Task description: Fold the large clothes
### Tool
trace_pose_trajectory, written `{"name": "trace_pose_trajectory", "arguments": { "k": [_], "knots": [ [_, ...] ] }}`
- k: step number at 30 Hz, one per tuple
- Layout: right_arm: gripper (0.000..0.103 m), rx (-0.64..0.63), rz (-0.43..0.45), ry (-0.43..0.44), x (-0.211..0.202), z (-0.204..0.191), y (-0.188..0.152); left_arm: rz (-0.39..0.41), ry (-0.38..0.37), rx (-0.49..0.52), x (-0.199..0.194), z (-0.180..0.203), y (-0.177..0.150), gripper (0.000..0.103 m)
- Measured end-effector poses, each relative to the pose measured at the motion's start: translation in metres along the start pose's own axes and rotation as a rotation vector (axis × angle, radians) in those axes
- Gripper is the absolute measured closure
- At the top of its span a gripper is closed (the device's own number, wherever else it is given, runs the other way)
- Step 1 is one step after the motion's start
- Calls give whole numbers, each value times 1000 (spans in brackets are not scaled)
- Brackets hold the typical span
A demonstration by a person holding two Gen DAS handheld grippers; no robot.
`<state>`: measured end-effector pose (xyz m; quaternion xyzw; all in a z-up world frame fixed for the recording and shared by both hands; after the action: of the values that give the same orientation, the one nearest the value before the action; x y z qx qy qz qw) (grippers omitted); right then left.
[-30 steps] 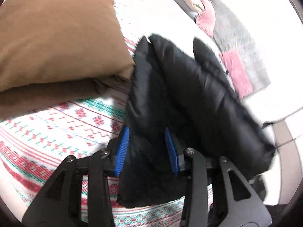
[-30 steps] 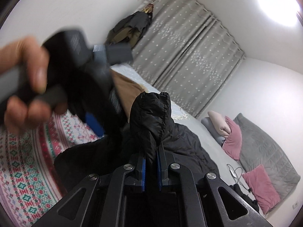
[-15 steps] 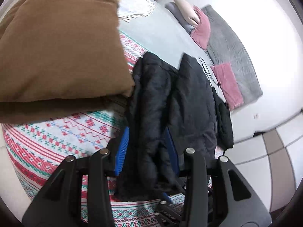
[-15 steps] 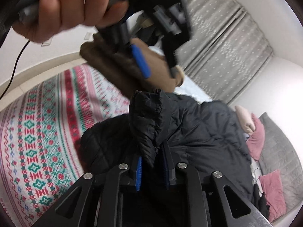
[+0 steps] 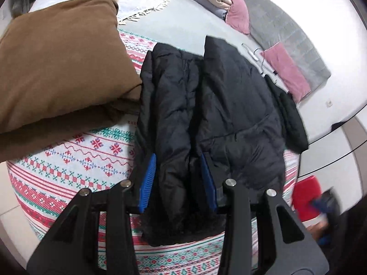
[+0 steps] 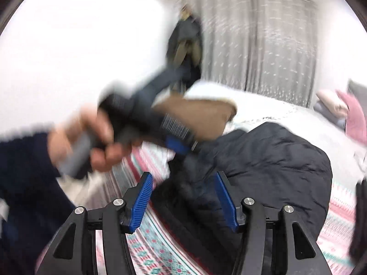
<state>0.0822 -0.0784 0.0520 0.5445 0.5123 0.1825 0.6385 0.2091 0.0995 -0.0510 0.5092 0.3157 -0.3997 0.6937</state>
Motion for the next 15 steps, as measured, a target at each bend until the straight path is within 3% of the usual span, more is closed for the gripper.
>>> {"name": "trace_pose_trajectory", "arguments": {
  "k": [2,4,7,10,15],
  "knots": [
    [46,146,79,19,-18,26,3,9,39,13,3,2,-5,62],
    [49,297,96,10,-24,58,-3,1,88,36,7,5,-11,62],
    [70,436,38,-14,-16,86,-12,-2,143,70,9,10,-21,65],
    [72,486,-49,-51,-5,99,-20,-3,182,105,7,15,-29,75],
    [72,468,-105,-52,0,97,-22,-24,223,151,2,20,-43,79]
  ]
}}
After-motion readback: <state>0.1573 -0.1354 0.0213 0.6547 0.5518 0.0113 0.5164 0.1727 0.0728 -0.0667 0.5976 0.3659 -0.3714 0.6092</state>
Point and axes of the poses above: each gripper's, at about its wrist camera, not at the fingertips, and x roughly the way its jaws point, z to its right, y to its top, the point moved 2 cm from there along x, roughly the way its jaws point, and after that the axes turned 11 degrees about y, right-handed, at the moved point
